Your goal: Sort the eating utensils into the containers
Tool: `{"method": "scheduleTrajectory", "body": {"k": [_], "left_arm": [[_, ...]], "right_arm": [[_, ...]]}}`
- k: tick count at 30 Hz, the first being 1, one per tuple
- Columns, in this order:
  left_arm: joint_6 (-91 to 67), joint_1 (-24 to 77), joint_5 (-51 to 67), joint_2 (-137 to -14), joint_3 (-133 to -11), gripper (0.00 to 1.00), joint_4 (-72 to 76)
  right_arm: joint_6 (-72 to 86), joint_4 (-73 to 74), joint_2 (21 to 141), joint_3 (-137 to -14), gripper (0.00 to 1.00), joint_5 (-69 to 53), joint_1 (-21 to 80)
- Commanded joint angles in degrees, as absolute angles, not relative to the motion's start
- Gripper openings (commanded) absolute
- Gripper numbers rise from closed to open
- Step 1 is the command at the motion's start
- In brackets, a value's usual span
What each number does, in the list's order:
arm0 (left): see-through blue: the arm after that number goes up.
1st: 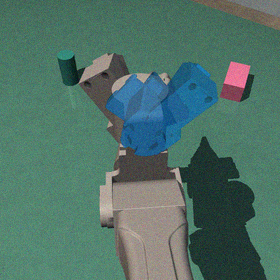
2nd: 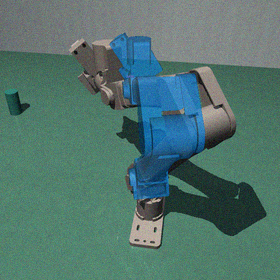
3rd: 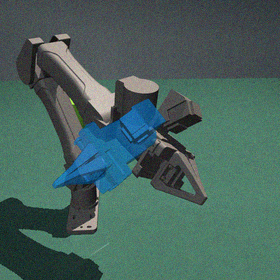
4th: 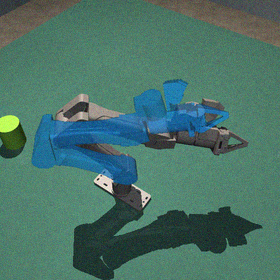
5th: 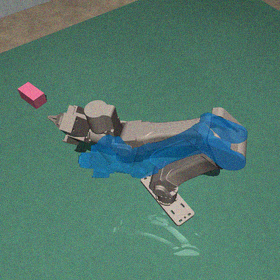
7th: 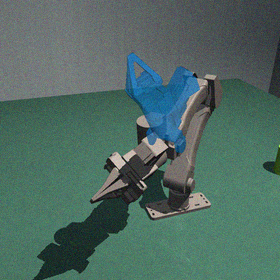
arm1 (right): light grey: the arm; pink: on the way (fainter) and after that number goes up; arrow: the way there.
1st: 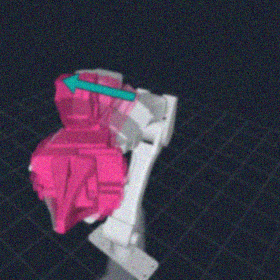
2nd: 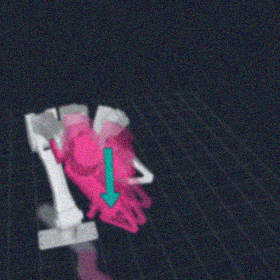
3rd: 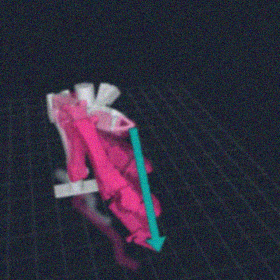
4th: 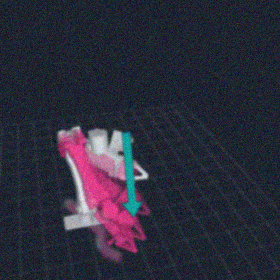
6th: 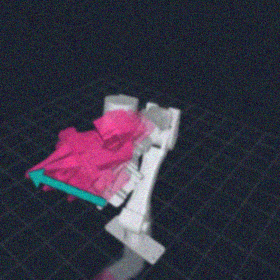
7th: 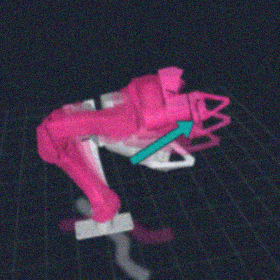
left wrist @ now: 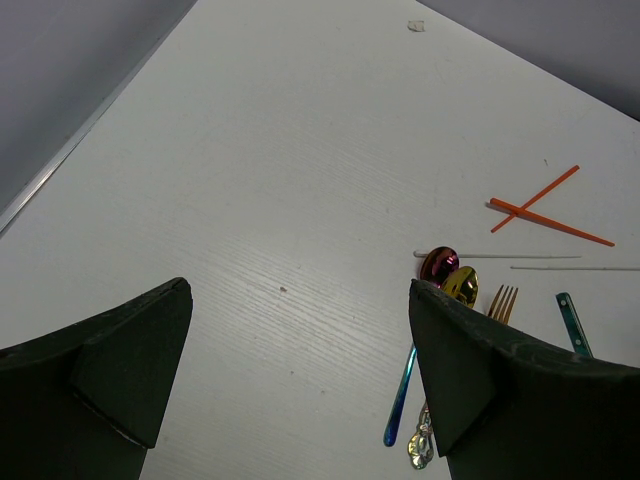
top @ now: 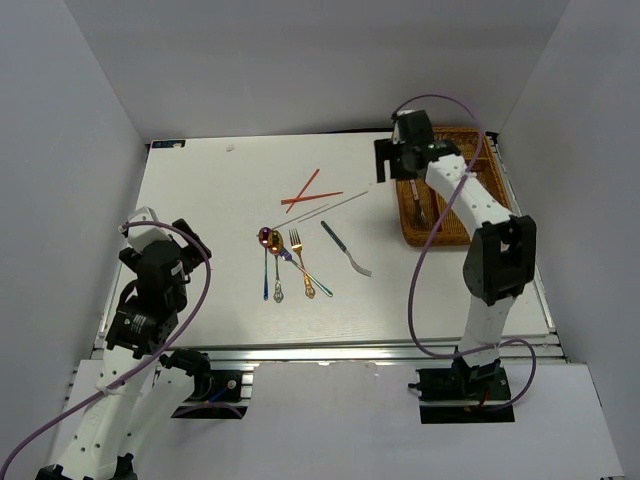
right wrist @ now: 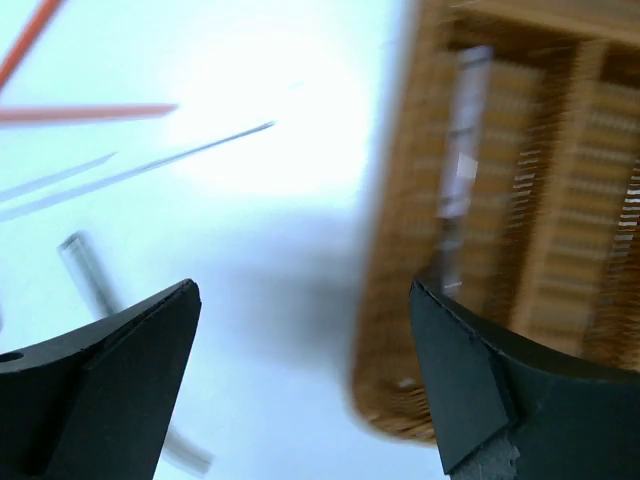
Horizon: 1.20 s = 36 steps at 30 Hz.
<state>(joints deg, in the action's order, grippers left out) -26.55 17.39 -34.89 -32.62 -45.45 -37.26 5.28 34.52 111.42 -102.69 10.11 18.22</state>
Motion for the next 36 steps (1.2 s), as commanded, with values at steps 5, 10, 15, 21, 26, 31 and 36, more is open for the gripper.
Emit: {"method": "scheduleTrajectory", "body": {"k": [5,10,15,21,26,31,36], "left_arm": [[-26.2,17.6,-34.7,-32.3,-45.6,0.98,-36.6],[-26.2,17.6,-34.7,-32.5,-45.5,0.98,-36.6],[-26.2,17.5,-34.7,-32.2,-45.5,0.98,-36.6],[-26.2,17.6,-34.5,-32.5,-45.5,0.98,-36.5],[-26.1,17.6,-34.5,-32.5,-45.6,0.98,-36.5],[-26.1,17.5,-34.5,-32.6,-45.5,0.98,-36.5],[-25.9,17.5,-34.0,-32.3,-45.6,0.98,-36.3]], "right_arm": [[7.7,27.2,107.0,-90.5,0.87,11.9,34.7],[7.0,27.9,112.1,-92.5,0.68,12.2,39.9],[5.5,30.2,119.2,-96.0,0.57,12.7,41.3],[3.9,30.4,124.7,-96.7,0.48,13.3,41.4],[3.0,31.1,126.9,-96.9,0.24,11.3,41.4],[4.0,30.9,124.6,-94.2,0.00,7.6,41.6],[6.5,29.7,115.0,-92.2,0.00,4.0,41.4]]}}
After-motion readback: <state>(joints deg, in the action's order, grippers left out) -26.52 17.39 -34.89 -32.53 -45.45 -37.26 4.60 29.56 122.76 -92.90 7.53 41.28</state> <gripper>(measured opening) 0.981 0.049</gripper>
